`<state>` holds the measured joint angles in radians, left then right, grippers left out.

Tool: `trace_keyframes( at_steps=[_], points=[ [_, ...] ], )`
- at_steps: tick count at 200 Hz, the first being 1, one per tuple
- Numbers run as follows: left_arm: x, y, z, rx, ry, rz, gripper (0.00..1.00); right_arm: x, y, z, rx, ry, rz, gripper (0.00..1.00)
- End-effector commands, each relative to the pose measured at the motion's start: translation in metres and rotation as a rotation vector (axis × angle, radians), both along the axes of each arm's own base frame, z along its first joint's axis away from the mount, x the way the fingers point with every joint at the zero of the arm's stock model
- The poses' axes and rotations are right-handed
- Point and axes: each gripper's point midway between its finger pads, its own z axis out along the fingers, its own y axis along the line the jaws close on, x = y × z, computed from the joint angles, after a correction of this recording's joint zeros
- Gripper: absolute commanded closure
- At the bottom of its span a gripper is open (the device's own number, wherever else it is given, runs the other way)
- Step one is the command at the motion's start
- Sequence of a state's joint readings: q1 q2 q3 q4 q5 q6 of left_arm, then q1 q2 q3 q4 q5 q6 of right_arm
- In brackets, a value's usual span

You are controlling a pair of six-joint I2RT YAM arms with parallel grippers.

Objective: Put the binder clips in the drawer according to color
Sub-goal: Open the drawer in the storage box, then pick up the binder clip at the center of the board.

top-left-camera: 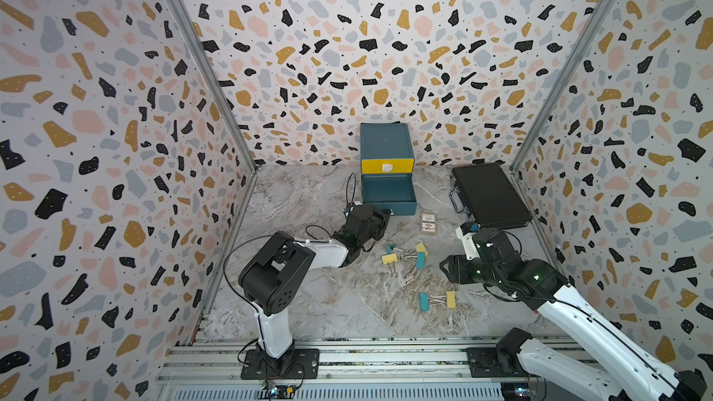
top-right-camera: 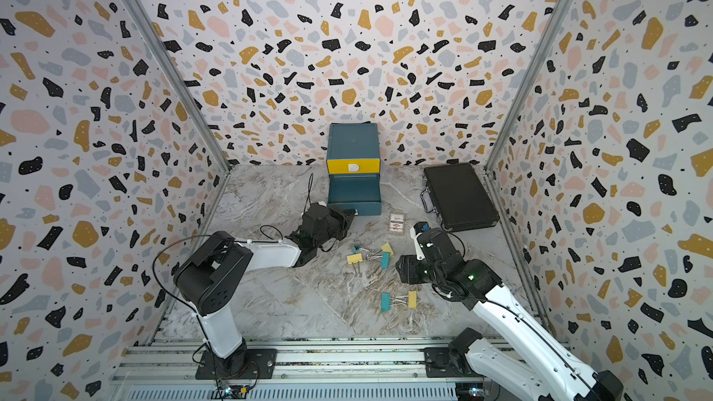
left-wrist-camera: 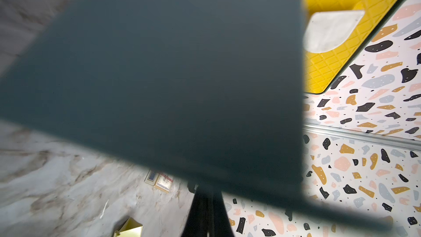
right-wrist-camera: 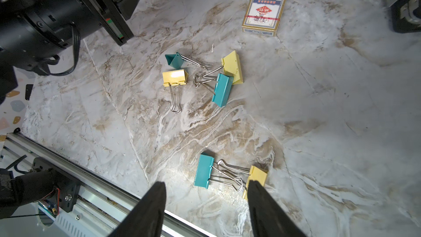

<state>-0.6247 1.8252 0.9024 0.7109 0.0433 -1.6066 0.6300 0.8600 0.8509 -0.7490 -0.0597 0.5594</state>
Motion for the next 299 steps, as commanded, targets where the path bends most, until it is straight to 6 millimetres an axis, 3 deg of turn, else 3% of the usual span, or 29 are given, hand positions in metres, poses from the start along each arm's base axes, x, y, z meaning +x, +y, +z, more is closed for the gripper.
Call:
trace_keyframes(
  at_steps=[1, 17, 43, 92, 130, 167, 183, 187, 202, 248, 299],
  points=[
    [-0.001, 0.000, 0.012, -0.004, -0.047, -0.011, 1.00, -0.005, -0.006, -0.003, -0.017, 0.025, -0.014, 0.37],
    [-0.002, 0.001, 0.011, 0.007, -0.038, -0.011, 0.81, -0.008, -0.006, -0.009, -0.032, 0.054, -0.007, 0.36],
    [-0.003, 0.002, 0.011, 0.027, -0.027, -0.015, 0.65, -0.011, -0.005, -0.023, -0.062, 0.121, 0.002, 0.38],
    [-0.011, 0.006, 0.013, 0.061, -0.001, -0.027, 0.53, -0.024, -0.005, -0.048, -0.075, 0.212, -0.025, 0.47],
    [-0.020, 0.010, 0.015, 0.104, 0.019, -0.047, 0.49, -0.036, 0.002, -0.065, -0.142, 0.245, -0.022, 0.49],
    [-0.042, 0.021, 0.010, 0.202, 0.080, -0.076, 0.35, -0.045, 0.015, -0.081, -0.167, 0.282, -0.043, 0.48],
    [-0.056, 0.032, 0.006, 0.259, 0.116, -0.082, 0.28, -0.051, 0.019, -0.089, -0.193, 0.306, -0.067, 0.44],
    [-0.060, 0.036, 0.004, 0.277, 0.127, -0.084, 0.21, -0.052, 0.020, -0.090, -0.195, 0.312, -0.075, 0.44],
    [-0.076, 0.050, 0.002, 0.326, 0.151, -0.086, 0.18, -0.058, 0.025, -0.099, -0.195, 0.336, -0.103, 0.41],
    [-0.127, 0.099, 0.008, 0.535, 0.147, -0.128, 0.18, -0.066, 0.046, -0.119, -0.164, 0.397, -0.136, 0.37],
    [-0.169, 0.148, 0.038, 0.891, 0.026, -0.292, 0.21, -0.064, 0.060, -0.141, -0.174, 0.433, -0.138, 0.39]
  ],
)
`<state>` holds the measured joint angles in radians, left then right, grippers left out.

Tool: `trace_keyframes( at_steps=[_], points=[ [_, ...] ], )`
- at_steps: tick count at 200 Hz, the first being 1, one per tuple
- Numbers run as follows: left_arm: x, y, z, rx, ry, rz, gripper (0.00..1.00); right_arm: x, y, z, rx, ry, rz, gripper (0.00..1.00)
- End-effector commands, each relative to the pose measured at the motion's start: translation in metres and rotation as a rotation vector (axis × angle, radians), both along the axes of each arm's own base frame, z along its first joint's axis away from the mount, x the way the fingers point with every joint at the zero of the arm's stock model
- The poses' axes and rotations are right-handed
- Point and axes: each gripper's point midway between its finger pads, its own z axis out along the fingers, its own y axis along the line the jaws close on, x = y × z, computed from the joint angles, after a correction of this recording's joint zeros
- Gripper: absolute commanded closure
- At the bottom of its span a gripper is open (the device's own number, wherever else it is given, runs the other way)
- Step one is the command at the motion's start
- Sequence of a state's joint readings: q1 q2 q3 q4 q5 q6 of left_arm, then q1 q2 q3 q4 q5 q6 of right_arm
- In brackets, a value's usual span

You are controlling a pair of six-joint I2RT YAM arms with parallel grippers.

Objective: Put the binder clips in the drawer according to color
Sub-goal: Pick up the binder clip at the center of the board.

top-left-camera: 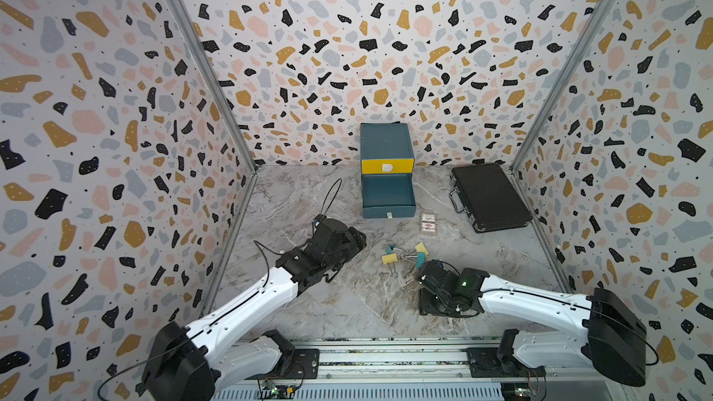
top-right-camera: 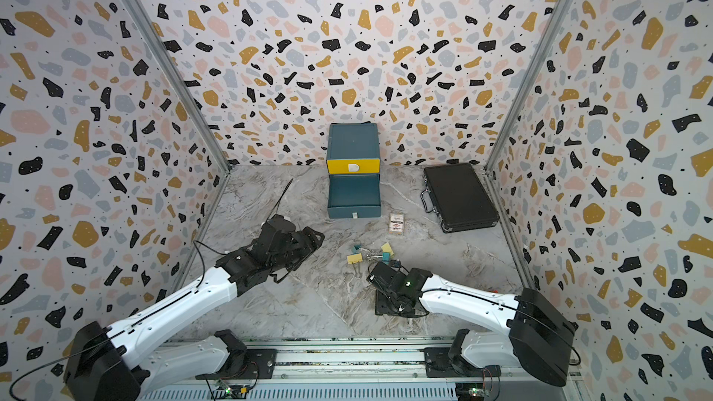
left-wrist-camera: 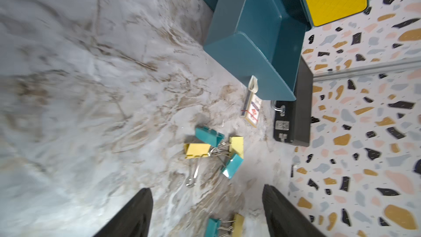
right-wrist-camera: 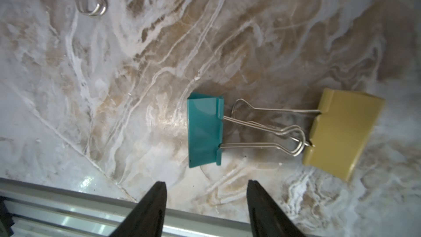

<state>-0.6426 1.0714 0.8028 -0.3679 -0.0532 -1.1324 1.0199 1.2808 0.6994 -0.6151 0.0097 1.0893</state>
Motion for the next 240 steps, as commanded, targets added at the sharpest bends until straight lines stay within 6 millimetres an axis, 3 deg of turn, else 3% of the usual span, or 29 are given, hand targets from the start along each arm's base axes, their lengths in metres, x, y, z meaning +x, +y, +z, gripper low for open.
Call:
trace_keyframes(
  at_steps=[1, 31, 71, 120, 149, 199, 240],
  points=[
    [-0.024, 0.031, 0.000, 0.269, -0.021, -0.142, 0.21, 0.003, 0.008, -0.002, 0.016, -0.004, -0.018, 0.39],
    [-0.045, 0.042, 0.018, 0.374, -0.113, -0.307, 0.23, 0.004, 0.001, -0.011, -0.041, 0.002, -0.032, 0.39],
    [-0.083, 0.021, 0.048, 0.264, -0.265, -0.569, 0.26, 0.006, 0.006, -0.024, -0.049, 0.011, -0.034, 0.43],
    [-0.124, 0.010, 0.062, 0.079, -0.313, -0.681, 0.30, 0.009, 0.009, -0.031, -0.072, 0.018, -0.027, 0.52],
    [-0.131, 0.020, 0.053, 0.084, -0.305, -0.655, 0.31, 0.010, 0.012, -0.032, -0.063, 0.019, -0.031, 0.66],
    [-0.134, 0.025, 0.047, 0.110, -0.290, -0.658, 0.32, 0.023, 0.016, -0.005, -0.055, -0.056, -0.001, 0.79],
    [-0.131, 0.027, 0.045, 0.096, -0.273, -0.617, 0.31, 0.042, 0.018, 0.049, -0.046, -0.187, 0.043, 0.80]
  ],
)
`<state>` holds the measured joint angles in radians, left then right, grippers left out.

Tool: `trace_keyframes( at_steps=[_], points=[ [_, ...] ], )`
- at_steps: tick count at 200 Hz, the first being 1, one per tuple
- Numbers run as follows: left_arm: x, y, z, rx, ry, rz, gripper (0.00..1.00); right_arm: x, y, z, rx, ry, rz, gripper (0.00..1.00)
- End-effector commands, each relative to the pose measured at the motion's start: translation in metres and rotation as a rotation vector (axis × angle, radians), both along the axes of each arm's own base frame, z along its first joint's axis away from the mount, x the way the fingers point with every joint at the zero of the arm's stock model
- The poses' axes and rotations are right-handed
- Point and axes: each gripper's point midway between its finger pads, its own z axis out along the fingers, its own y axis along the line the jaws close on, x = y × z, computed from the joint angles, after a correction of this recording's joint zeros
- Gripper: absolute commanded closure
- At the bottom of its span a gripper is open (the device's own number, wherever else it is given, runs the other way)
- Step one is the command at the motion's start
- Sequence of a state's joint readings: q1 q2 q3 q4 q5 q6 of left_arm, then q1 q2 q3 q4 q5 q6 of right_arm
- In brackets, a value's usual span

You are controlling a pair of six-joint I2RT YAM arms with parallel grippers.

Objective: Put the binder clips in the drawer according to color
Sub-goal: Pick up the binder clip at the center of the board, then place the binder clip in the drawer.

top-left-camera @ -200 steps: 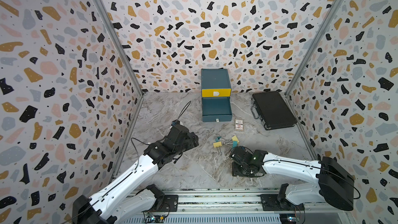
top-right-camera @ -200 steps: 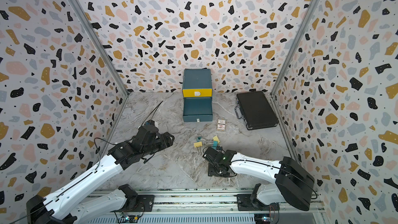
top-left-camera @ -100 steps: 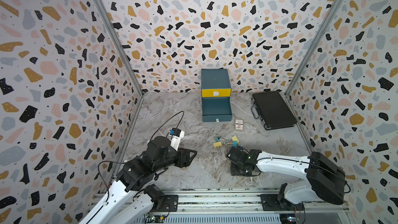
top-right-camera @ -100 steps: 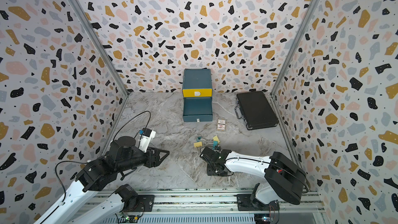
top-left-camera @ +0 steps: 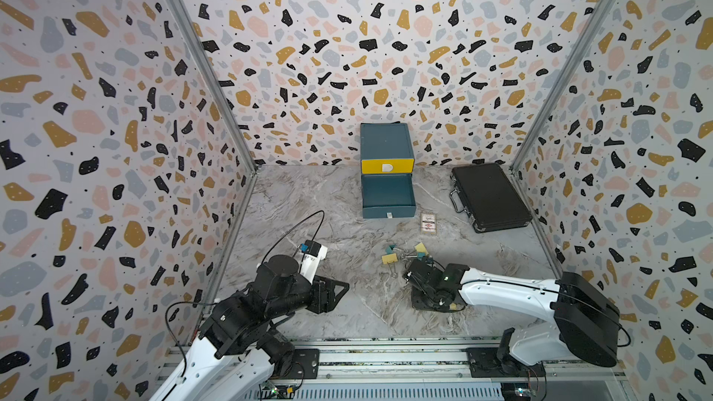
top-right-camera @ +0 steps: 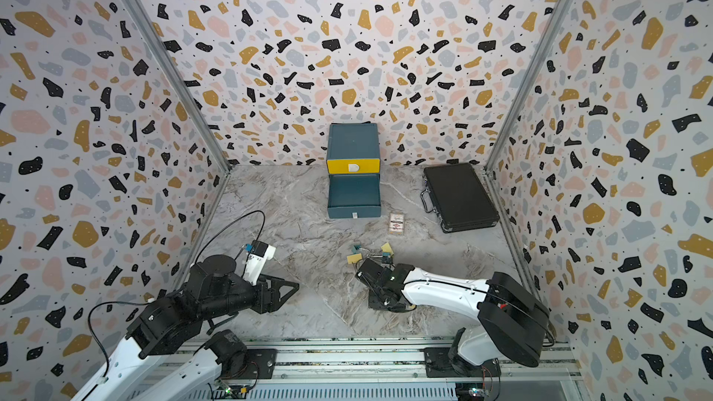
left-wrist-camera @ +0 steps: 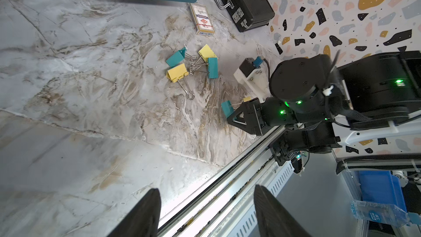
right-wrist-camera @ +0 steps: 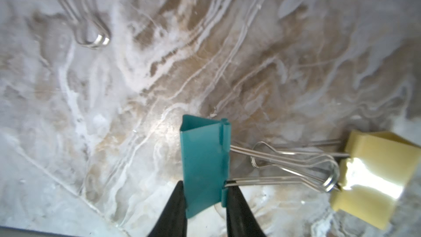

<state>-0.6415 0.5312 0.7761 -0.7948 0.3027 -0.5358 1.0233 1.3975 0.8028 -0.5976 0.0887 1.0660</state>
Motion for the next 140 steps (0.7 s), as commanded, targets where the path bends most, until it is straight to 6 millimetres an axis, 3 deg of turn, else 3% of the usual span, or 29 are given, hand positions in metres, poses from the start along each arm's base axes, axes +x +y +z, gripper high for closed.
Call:
trace_keyframes(
  at_steps=[1, 28, 62, 108, 140],
  points=[
    [0.003, 0.002, -0.002, -0.009, 0.000, 0.028, 0.31, 0.016, 0.000, 0.046, -0.006, -0.118, 0.043, 0.80],
    [0.013, 0.004, -0.004, -0.040, 0.012, 0.094, 0.32, 0.048, 0.020, 0.092, 0.035, -0.219, 0.127, 0.80],
    [0.030, 0.018, -0.008, -0.057, 0.042, 0.227, 0.32, 0.118, 0.050, 0.146, 0.074, -0.310, 0.200, 0.82],
    [0.052, 0.027, -0.013, -0.175, 0.120, 0.371, 0.33, 0.212, 0.080, 0.157, 0.065, -0.357, 0.241, 0.83],
    [0.058, 0.023, -0.007, -0.202, 0.119, 0.368, 0.34, 0.253, 0.090, 0.156, 0.051, -0.397, 0.248, 0.83]
  ],
)
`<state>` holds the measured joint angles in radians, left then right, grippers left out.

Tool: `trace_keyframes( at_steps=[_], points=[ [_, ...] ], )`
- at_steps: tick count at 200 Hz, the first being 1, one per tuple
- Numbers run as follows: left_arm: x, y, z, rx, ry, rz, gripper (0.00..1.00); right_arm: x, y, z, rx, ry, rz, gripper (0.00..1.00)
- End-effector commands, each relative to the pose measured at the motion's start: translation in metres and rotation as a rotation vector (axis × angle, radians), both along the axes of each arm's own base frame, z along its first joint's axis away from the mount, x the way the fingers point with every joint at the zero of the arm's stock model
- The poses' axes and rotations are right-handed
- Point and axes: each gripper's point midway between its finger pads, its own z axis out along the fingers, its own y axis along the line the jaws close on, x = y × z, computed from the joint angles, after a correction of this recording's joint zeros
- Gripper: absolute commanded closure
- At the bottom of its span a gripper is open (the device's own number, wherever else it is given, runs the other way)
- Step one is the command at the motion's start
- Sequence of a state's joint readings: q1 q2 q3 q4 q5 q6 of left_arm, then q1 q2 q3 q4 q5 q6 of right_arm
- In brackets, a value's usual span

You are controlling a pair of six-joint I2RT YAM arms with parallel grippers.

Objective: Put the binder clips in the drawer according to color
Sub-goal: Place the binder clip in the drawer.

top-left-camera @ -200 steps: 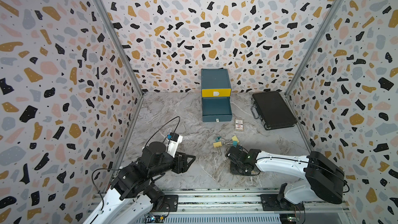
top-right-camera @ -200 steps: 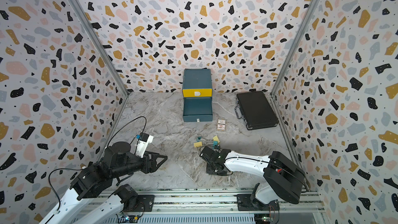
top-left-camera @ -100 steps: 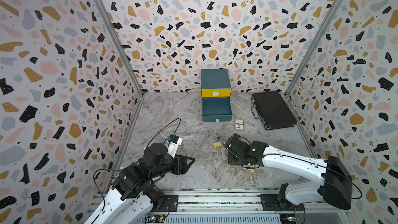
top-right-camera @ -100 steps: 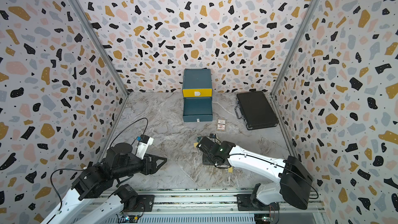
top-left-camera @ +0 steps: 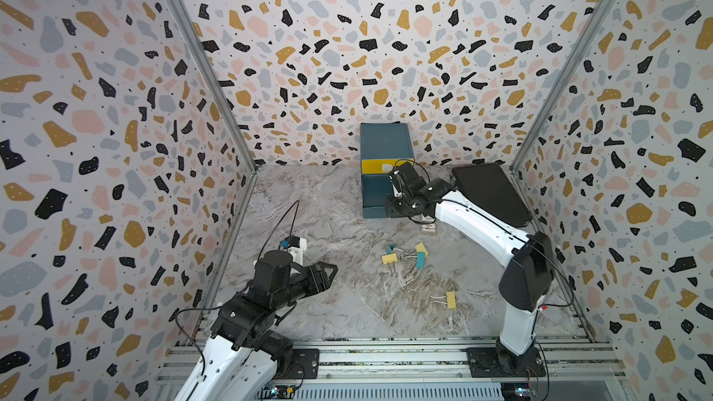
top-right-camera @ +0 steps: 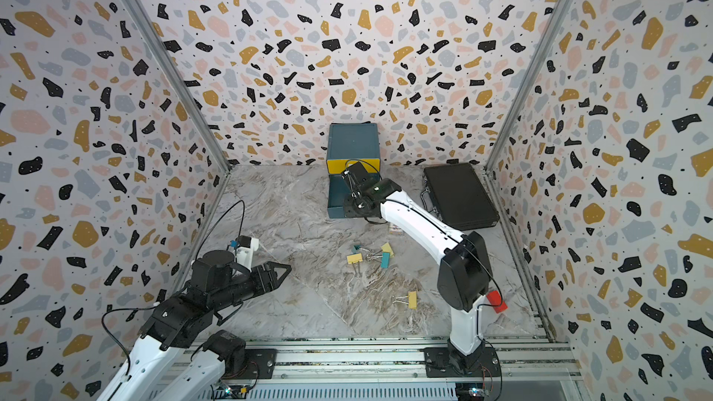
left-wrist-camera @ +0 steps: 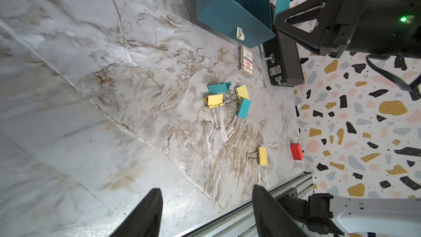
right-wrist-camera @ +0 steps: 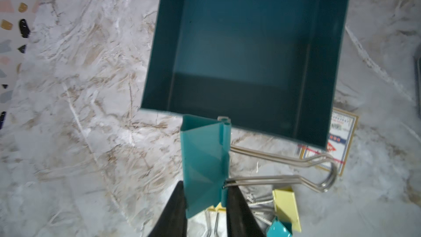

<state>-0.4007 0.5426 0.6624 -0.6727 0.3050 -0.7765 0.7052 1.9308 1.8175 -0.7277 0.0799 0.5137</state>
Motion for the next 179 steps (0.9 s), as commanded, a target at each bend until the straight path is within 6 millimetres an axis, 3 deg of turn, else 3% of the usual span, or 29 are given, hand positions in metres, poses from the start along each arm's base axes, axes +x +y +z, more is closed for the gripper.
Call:
trace_keyframes(
  at_steps=[1, 42, 54, 71, 85, 105, 125, 138, 153, 179],
  points=[
    [0.011, -0.007, 0.019, -0.068, -0.052, 0.002, 0.34, 0.017, 0.000, 0.013, -0.031, -0.038, 0.053, 0.83],
    [0.010, -0.008, 0.021, -0.066, -0.049, -0.014, 0.34, 0.042, 0.002, -0.011, -0.036, 0.021, 0.043, 0.75],
    [0.009, -0.008, 0.021, -0.068, -0.049, -0.014, 0.34, 0.045, -0.001, -0.011, -0.051, 0.016, 0.046, 0.61],
    [0.008, -0.008, 0.022, -0.070, -0.049, -0.015, 0.34, 0.043, -0.008, 0.001, -0.068, -0.017, 0.042, 0.39],
    [0.008, -0.008, 0.024, -0.073, -0.055, -0.016, 0.34, 0.039, -0.018, 0.020, -0.071, -0.059, 0.031, 0.28],
    [0.009, -0.009, 0.024, -0.075, -0.054, -0.018, 0.34, 0.026, -0.034, 0.051, -0.051, -0.122, 0.008, 0.23],
    [0.008, -0.009, 0.023, -0.074, -0.047, -0.024, 0.34, 0.000, -0.056, 0.058, -0.033, -0.113, -0.038, 0.27],
    [0.005, -0.010, 0.020, -0.066, -0.043, -0.039, 0.35, -0.023, -0.070, 0.043, -0.006, -0.071, -0.077, 0.32],
    [0.000, -0.012, 0.019, -0.054, -0.039, -0.077, 0.35, -0.055, -0.086, 0.013, 0.027, 0.001, -0.120, 0.36],
    [-0.014, -0.020, 0.014, -0.044, -0.015, -0.184, 0.35, -0.099, -0.102, -0.035, 0.076, 0.092, -0.133, 0.34]
  ],
)
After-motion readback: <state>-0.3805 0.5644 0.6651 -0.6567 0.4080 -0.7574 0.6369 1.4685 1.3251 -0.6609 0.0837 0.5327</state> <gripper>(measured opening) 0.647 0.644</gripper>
